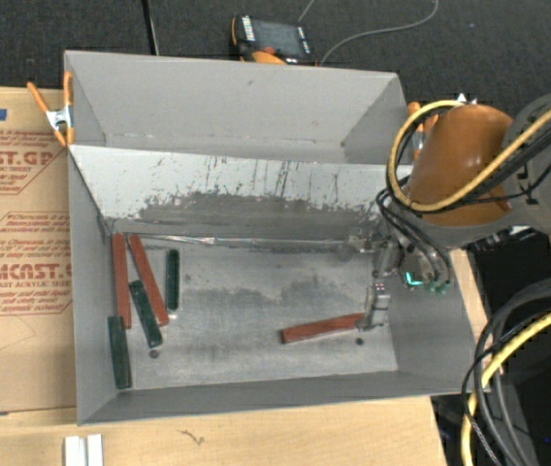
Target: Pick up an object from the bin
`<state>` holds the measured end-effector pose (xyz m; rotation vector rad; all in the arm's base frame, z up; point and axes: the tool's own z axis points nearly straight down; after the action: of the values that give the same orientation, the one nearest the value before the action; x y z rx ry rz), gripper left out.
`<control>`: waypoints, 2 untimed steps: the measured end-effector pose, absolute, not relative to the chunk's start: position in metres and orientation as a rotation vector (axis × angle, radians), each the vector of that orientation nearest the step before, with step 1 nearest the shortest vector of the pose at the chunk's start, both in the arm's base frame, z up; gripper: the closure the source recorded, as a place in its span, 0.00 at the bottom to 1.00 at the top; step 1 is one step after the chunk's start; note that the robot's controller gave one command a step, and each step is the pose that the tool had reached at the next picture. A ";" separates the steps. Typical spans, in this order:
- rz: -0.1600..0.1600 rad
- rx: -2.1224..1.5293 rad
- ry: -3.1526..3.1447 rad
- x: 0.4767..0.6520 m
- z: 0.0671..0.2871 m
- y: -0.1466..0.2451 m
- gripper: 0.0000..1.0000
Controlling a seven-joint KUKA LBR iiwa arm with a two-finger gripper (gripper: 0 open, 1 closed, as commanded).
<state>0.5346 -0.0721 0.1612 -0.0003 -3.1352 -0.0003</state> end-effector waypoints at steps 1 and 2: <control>-0.003 -0.097 -3.132 0.502 0.065 -0.060 0.00; 0.000 -0.096 -3.141 0.506 0.070 -0.061 1.00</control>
Offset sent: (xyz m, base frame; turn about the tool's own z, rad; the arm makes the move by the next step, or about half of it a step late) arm -0.0291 0.0104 -0.0912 0.0619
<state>0.5058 -0.0610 0.0699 -0.0960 -3.1411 -0.0003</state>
